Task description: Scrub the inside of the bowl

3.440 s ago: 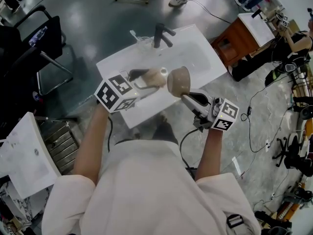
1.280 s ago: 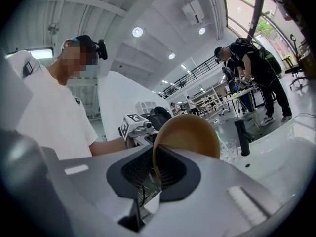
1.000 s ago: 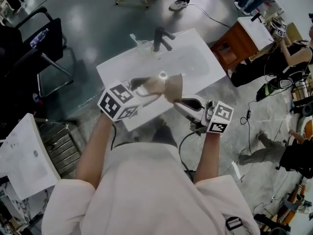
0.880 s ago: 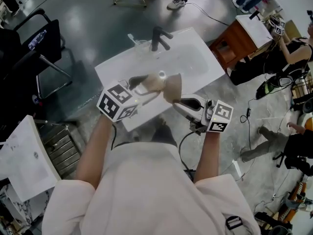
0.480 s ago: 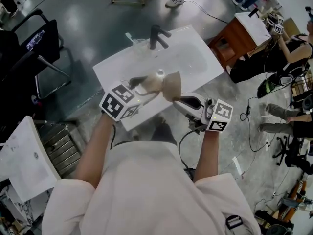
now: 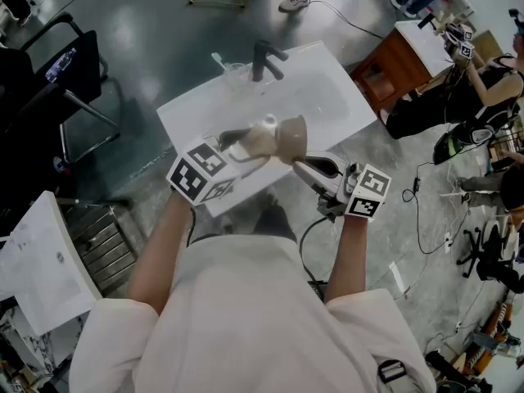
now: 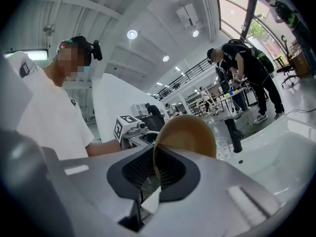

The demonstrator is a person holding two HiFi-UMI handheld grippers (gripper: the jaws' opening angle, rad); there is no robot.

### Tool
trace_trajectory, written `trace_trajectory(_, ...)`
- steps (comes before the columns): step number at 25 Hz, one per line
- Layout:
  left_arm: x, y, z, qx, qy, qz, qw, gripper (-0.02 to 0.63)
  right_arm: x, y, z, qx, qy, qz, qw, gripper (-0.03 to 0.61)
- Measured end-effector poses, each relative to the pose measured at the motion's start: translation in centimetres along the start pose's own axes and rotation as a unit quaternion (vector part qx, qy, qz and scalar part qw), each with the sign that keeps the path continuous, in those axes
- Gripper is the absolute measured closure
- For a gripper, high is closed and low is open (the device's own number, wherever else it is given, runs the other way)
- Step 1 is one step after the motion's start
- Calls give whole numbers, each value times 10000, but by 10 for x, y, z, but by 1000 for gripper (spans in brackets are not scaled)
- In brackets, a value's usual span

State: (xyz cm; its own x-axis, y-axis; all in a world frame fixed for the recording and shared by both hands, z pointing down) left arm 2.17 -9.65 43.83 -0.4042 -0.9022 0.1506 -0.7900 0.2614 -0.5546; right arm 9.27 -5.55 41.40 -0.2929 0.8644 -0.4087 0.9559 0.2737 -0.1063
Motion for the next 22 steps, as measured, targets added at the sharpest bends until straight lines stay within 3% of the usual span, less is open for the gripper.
trace_trajectory(6, 17, 3, 5, -351, 424, 234, 9982, 347, 11, -3, -3, 149, 104, 252, 9995, 554)
trace_trajectory(11, 20, -2, -6, -36, 426, 330, 9985, 347, 15, -6, 6, -58, 220, 222, 9995, 555)
trace_trajectory(18, 9, -1, -8, 39, 455, 128, 9989, 347, -5, -6, 7, -105, 92, -396, 9991, 560)
trace_trajectory(22, 13, 5, -8, 58, 277, 388, 9988, 345, -13, -10, 6, 26, 86, -918, 9957, 560)
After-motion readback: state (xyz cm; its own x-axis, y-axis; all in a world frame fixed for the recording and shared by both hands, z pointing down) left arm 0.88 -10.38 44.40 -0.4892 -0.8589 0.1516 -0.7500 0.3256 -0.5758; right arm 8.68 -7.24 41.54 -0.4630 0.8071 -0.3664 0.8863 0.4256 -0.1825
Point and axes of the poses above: the fingertips, and each gripper's own axes: y backward along the fingers, x to its left, z out of its top, the point moved 1 cm from there along y, backward along the fingers, and after that the axes turned 6 degrees about x, right-handed, at the moved point
